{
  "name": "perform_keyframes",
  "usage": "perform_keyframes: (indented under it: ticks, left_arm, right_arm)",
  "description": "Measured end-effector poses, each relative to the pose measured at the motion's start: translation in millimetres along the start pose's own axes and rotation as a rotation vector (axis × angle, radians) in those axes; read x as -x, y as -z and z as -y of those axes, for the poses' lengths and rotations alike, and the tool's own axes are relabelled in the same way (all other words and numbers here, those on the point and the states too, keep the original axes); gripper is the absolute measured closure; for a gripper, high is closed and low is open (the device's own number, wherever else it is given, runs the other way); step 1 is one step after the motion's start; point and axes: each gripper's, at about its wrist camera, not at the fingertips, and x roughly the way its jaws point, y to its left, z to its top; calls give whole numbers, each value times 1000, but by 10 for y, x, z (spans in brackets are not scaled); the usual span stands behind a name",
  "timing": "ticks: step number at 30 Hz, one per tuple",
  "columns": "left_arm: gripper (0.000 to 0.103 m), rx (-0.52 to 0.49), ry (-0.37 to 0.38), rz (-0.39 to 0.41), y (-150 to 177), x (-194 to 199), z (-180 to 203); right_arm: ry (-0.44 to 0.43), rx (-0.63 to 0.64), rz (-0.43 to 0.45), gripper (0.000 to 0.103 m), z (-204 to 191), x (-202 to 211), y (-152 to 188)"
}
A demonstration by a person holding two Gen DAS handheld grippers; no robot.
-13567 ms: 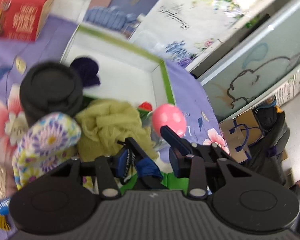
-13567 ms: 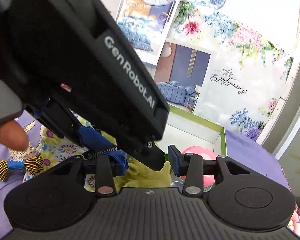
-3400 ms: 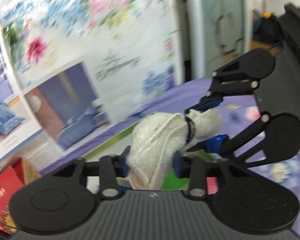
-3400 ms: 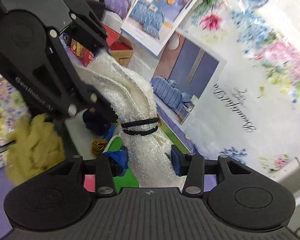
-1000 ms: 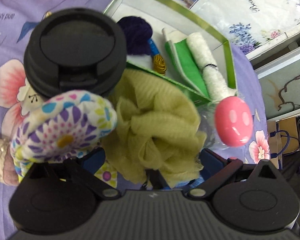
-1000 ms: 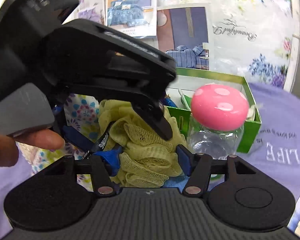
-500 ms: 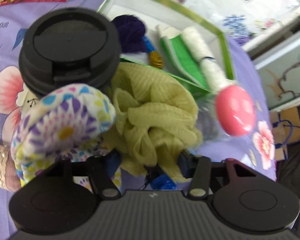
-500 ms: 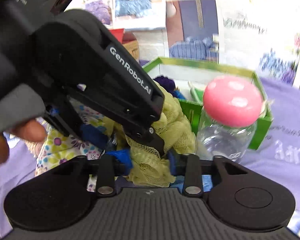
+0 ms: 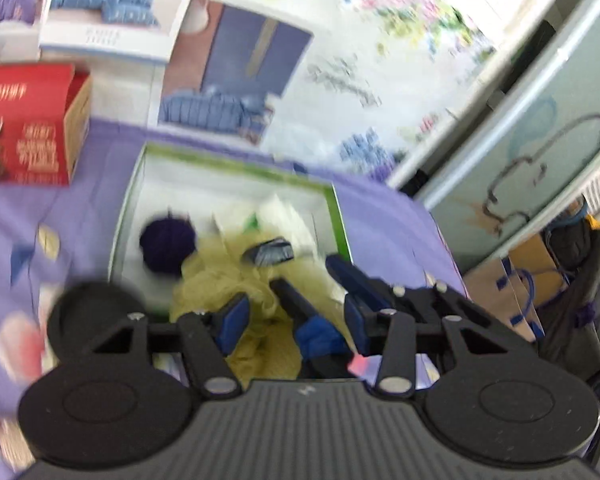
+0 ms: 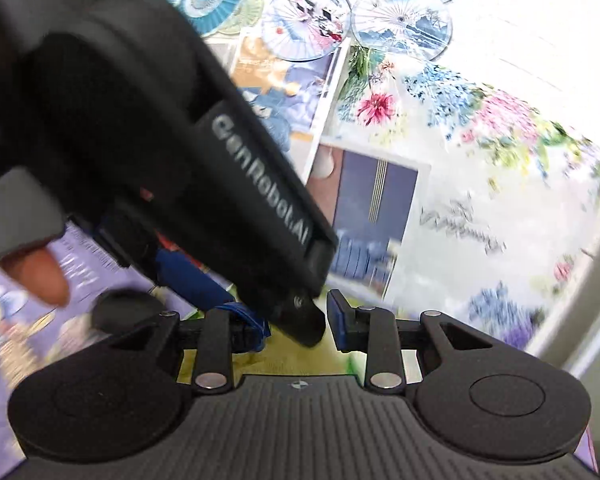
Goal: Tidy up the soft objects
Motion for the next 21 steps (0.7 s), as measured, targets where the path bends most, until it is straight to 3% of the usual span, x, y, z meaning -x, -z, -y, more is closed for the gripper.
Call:
perform_keyframes:
  ticks: [4,5,6,9,10,13,15,16,18,21]
  left_arm:
    - [58,-10,-44,12,-475,-333,-99]
    - [51,-2,-66,7,-585,-429,-149]
    - [38,11,-78,7,-672,-507,-215]
    - [24,77,-94,57,-891,-583,-444]
    - [24,85,-94,57,-950,-589,-494]
    - [24,48,-129,83,-994,-513,-543]
    - [23,28,-119,67,-933,-419,-574]
    - [23,18,-106,59,-870,-343,-579]
    - [8,-19,-91,65,-674,-138,-558]
    - [8,-122,-108,101,-280,196,-465]
  right_arm:
    - [-9,-16,-55,85,202,-684,-196]
    - [-3,-31,-75,85,249,-796,-209]
    - [14,-50,-77,84,319,-875,-231]
    - [35,-68,-84,82,453,-972,-313]
    - [38,-60,-87,82,471,-953,-325]
    - [54,-40,-71,82,521,-768,-295]
    - [18,-86,-51,81,519,-554,-243]
    - [-1,-96,-33,80,537,-402,-205]
    - [-14,-109,3,80,479,-32,-94]
    - [-61,-129,37,78,297,539,199]
